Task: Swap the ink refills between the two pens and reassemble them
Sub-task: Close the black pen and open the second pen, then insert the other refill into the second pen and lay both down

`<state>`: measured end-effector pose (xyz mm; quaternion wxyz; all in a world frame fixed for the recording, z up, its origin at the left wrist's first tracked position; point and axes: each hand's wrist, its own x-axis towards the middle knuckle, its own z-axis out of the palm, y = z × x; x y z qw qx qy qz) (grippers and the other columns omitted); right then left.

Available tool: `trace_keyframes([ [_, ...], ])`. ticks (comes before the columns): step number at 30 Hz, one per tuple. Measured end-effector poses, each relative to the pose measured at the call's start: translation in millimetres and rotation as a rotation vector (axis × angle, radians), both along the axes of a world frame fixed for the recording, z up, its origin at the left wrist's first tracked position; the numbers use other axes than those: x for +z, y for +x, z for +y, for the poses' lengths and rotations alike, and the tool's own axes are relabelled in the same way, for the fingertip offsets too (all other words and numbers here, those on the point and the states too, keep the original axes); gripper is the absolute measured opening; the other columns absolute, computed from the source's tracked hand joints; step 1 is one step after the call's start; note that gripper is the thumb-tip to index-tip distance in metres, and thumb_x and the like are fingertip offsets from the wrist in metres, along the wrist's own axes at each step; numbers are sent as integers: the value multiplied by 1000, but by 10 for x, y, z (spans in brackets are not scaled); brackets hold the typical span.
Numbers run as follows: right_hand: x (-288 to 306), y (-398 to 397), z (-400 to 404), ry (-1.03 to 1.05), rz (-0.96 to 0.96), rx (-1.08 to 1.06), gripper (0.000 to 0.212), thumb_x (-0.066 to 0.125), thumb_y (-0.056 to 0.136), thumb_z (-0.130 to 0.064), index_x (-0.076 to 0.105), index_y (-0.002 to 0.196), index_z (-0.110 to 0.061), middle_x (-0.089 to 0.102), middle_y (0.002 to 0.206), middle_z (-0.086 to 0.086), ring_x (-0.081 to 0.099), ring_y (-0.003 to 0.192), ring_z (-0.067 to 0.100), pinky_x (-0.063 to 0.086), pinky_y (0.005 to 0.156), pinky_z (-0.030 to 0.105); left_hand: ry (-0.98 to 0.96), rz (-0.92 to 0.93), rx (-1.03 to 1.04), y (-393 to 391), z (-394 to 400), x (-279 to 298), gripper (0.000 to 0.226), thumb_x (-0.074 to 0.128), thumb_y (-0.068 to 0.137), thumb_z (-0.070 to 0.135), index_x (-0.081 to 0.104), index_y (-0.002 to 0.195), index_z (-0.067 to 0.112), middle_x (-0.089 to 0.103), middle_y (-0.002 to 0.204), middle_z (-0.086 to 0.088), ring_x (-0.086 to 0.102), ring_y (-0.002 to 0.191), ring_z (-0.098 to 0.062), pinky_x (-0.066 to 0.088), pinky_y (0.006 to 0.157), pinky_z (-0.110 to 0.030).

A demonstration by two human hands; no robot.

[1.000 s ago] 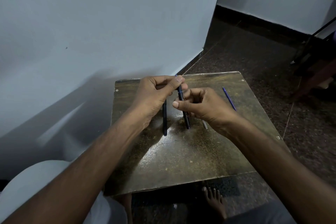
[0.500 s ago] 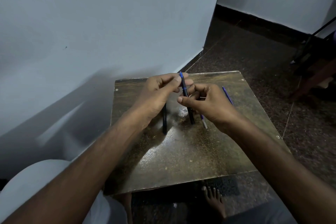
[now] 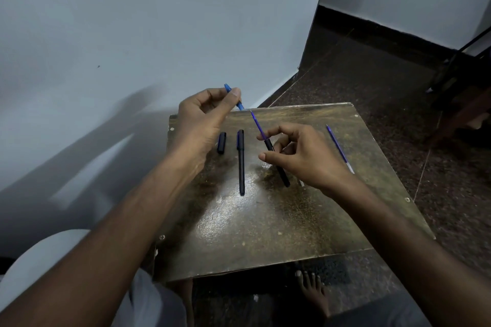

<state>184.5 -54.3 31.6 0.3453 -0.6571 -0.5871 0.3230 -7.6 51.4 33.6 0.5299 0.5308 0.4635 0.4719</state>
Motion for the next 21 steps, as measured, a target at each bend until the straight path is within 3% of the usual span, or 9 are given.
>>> trace_keyframes([
  [2,6,11,-6,16,-25,5,28,90,88,-29,79,113,-33,72,69,-12,63,58,-5,47,62,10,-6,30,10,-71,40,19,22,86,90,46,84,95,25,84,98,1,63,71,2,48,70,-25],
  [4,5,19,-1,22,-42,-7,25,90,88,-29,80,111,-33,71,68,-13,63,59,-5,47,65,15,20,139,11,-161,68,21,22,86,88,50,83,90,29,82,89,7,63,70,1,49,71,-29],
  [9,5,31,20,32,-26,-51,24,92,86,-29,81,108,-32,69,67,-11,62,61,-2,56,72,31,31,684,-187,-419,71,-15,31,90,77,58,82,79,28,79,74,9,67,61,0,47,65,-23],
  [11,7,28,20,37,-27,-48,24,92,86,-29,81,107,-32,69,68,-10,61,60,-3,53,69,27,-19,819,-253,-451,34,-38,35,92,72,59,81,69,26,80,67,4,64,50,-1,48,61,-21],
  [14,15,15,21,38,-54,-39,24,91,86,-31,81,108,-32,70,70,-10,61,59,-5,47,67,19,-43,939,-297,-433,-5,-90,37,94,70,60,82,64,26,79,61,-1,63,49,-9,52,65,-24],
  [18,22,-5,16,42,-86,-39,23,91,87,-33,81,108,-33,71,69,-12,62,59,-7,43,58,8,-53,1085,-337,-396,-33,-120,39,93,68,65,85,65,27,75,54,10,61,42,3,51,60,-21],
  [21,24,-9,12,35,-74,-38,22,90,88,-32,81,108,-31,72,69,-11,61,58,-7,44,57,8,-37,1137,-327,-370,-33,-145,43,91,69,68,85,65,26,76,57,11,66,47,1,57,66,-22],
])
